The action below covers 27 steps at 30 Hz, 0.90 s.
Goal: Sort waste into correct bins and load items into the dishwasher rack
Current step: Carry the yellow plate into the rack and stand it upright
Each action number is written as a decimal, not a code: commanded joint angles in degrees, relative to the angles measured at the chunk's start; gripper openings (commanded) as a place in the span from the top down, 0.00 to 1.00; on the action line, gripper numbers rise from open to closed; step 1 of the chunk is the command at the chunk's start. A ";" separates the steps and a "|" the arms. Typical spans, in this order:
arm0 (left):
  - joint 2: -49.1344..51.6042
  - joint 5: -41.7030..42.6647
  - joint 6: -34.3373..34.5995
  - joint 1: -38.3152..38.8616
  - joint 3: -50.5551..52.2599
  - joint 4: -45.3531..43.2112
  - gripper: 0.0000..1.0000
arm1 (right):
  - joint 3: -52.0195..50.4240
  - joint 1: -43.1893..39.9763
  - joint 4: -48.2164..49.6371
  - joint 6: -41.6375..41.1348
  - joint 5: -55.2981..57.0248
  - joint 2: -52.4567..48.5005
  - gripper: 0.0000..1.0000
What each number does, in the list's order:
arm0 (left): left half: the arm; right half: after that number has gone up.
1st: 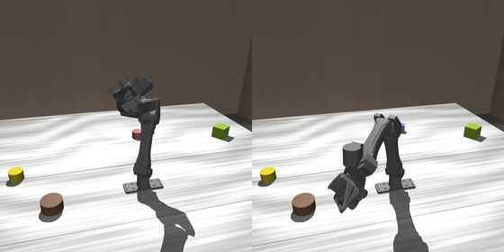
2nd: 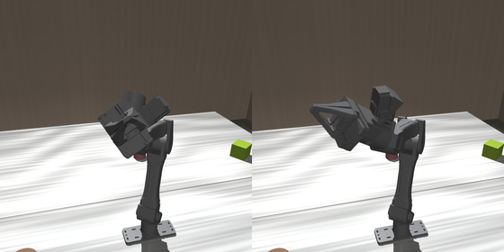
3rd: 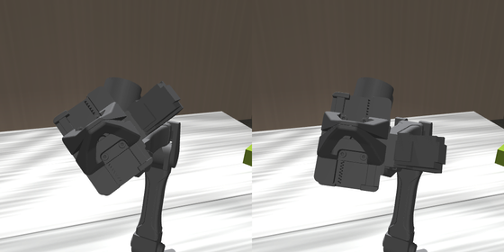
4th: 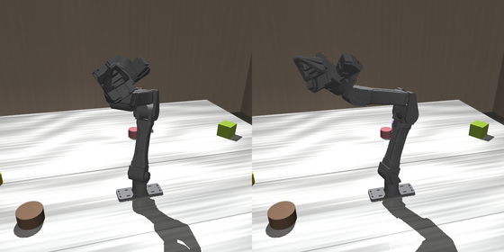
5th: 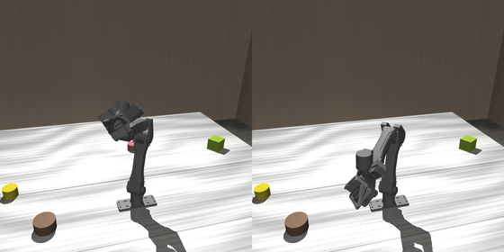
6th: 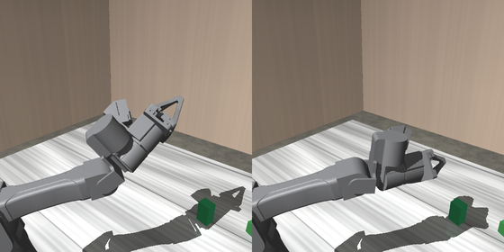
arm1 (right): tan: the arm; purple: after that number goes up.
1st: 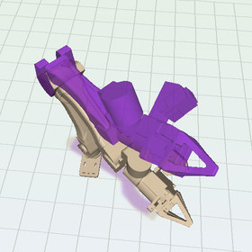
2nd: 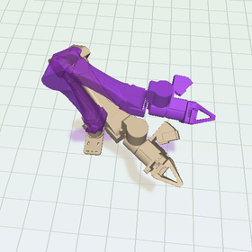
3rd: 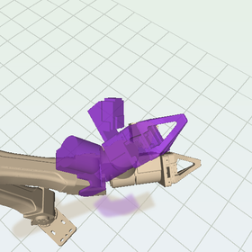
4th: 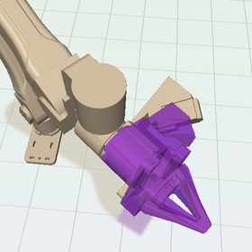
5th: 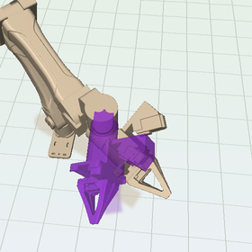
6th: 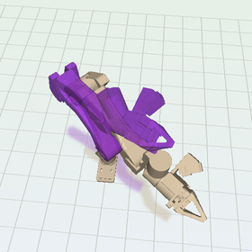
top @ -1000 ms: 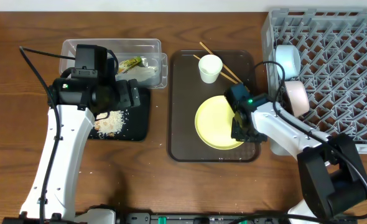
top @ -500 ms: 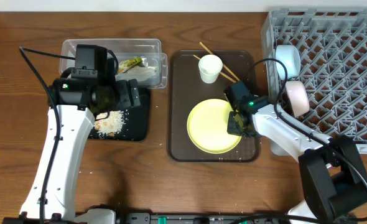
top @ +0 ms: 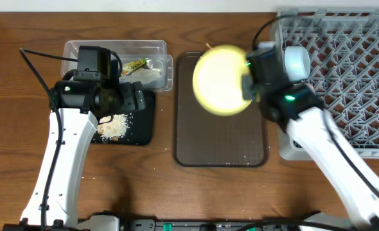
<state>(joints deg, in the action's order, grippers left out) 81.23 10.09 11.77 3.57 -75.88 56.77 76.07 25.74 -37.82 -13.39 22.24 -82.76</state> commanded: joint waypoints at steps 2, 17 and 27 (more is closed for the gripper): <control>0.28 -0.72 -0.33 -0.13 -0.22 0.17 0.07 | 1.27 -4.48 3.43 11.82 16.87 5.79 0.99; 0.28 -0.72 -0.33 -0.13 -0.22 0.17 0.07 | 1.09 -26.21 26.03 29.90 22.95 -1.40 0.99; 0.28 -0.72 -0.33 -0.13 -0.20 0.17 0.07 | 1.11 -32.33 32.02 33.00 22.45 -13.46 0.99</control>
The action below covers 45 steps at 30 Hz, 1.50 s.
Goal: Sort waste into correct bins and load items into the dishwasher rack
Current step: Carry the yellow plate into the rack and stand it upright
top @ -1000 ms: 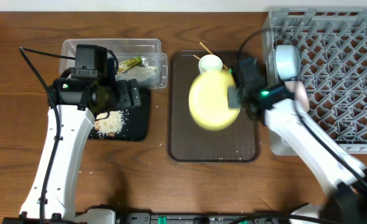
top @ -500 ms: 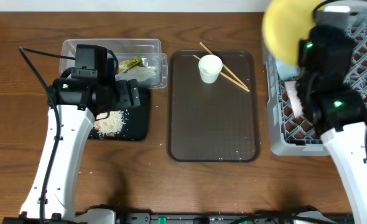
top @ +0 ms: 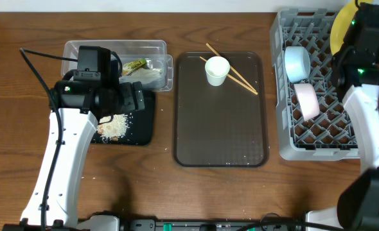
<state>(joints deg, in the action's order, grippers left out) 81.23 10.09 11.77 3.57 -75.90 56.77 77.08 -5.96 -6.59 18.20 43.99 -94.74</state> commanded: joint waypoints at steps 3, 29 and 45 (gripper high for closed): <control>0.28 -0.72 -0.33 -0.13 -0.20 0.17 0.07 | 0.11 -0.68 1.92 1.40 0.57 -3.80 0.99; 0.28 -0.72 -0.33 -0.13 -0.20 0.17 0.07 | 0.31 1.49 -9.38 -9.66 -16.70 -2.69 0.28; 0.28 3.56 1.68 0.24 -0.20 -3.04 0.14 | 0.59 1.62 -25.83 -18.40 -60.17 22.10 0.01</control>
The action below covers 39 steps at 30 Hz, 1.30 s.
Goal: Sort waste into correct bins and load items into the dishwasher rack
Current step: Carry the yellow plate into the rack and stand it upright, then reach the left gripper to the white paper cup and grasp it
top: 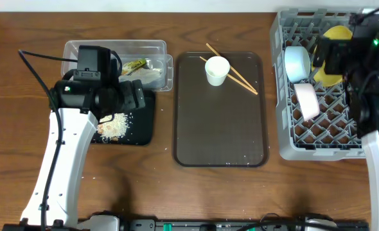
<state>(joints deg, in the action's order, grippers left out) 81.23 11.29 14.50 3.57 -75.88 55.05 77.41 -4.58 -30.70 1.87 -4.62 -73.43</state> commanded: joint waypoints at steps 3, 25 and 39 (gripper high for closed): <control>0.66 6.95 -4.81 1.33 -0.31 -6.67 0.19 | 0.26 0.26 -6.23 -2.10 -14.12 1.55 0.01; 36.61 0.66 -5.03 19.30 -29.51 -12.22 0.15 | 0.15 0.28 -18.21 -2.05 -14.49 1.42 0.01; 44.85 0.68 -3.85 21.64 -30.12 -20.72 0.21 | 0.13 0.28 -21.44 -2.05 -14.49 1.44 0.01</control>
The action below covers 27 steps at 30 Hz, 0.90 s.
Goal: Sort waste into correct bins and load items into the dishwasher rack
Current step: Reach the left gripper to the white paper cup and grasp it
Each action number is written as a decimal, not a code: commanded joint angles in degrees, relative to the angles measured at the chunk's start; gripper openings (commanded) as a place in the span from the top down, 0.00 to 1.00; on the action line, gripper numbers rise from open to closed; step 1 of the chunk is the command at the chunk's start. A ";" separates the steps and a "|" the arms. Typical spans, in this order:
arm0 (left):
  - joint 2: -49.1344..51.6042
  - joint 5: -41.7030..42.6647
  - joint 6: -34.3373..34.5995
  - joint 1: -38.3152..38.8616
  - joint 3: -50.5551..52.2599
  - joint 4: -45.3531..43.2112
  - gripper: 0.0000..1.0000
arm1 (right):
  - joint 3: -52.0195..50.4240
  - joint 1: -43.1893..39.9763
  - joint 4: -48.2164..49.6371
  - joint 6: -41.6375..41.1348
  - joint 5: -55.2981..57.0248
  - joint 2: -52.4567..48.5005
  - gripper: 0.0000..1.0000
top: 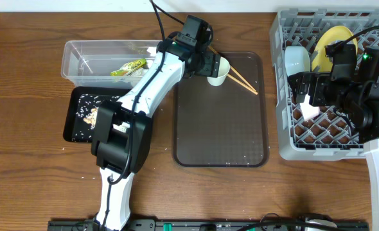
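Observation:
A white paper cup (219,70) stands on the brown tray (220,131), with a pair of chopsticks (243,81) lying beside it. My left gripper (208,66) reaches over from the left and is open, its fingers at the cup's left side. The yellow plate (331,46) stands on edge in the grey dishwasher rack (286,138), next to a white bowl (296,59). My right gripper (305,90) hovers open over the rack, partly covering a pink cup (310,110).
A clear bin (99,54) at the back left holds a green wrapper (128,66). In front of it lies a black tray (115,125) with food scraps (93,115). Crumbs dot the brown tray's near end.
My left arm has moved from above the black tray to the white cup on the brown tray. My right gripper has moved off the yellow plate, which now stands free in the rack.
My right gripper held the yellow plate above the brown tray, then carried it at the rack's far corner, then set it among the rack's pegs. The plate now stands there alone. My left arm stayed over the black tray until it moved to the cup.

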<state>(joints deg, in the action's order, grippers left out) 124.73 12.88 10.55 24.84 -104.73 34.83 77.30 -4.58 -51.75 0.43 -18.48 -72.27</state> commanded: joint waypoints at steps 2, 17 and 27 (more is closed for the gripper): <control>2.10 -0.90 0.79 0.55 -1.27 -0.87 0.29 | 0.24 0.28 -0.74 -0.61 -0.63 0.26 0.01; 3.48 -0.68 1.11 1.81 -1.27 1.70 0.87 | 0.15 0.26 -0.96 -1.33 -0.61 0.11 0.08; -5.90 11.72 1.11 -3.96 -1.27 15.82 0.94 | -0.68 2.21 2.21 -3.10 -14.32 -6.10 0.10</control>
<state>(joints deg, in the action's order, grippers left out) 124.84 16.97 11.97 23.68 -104.81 48.49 77.25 -3.97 -50.63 -2.13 -24.27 -76.05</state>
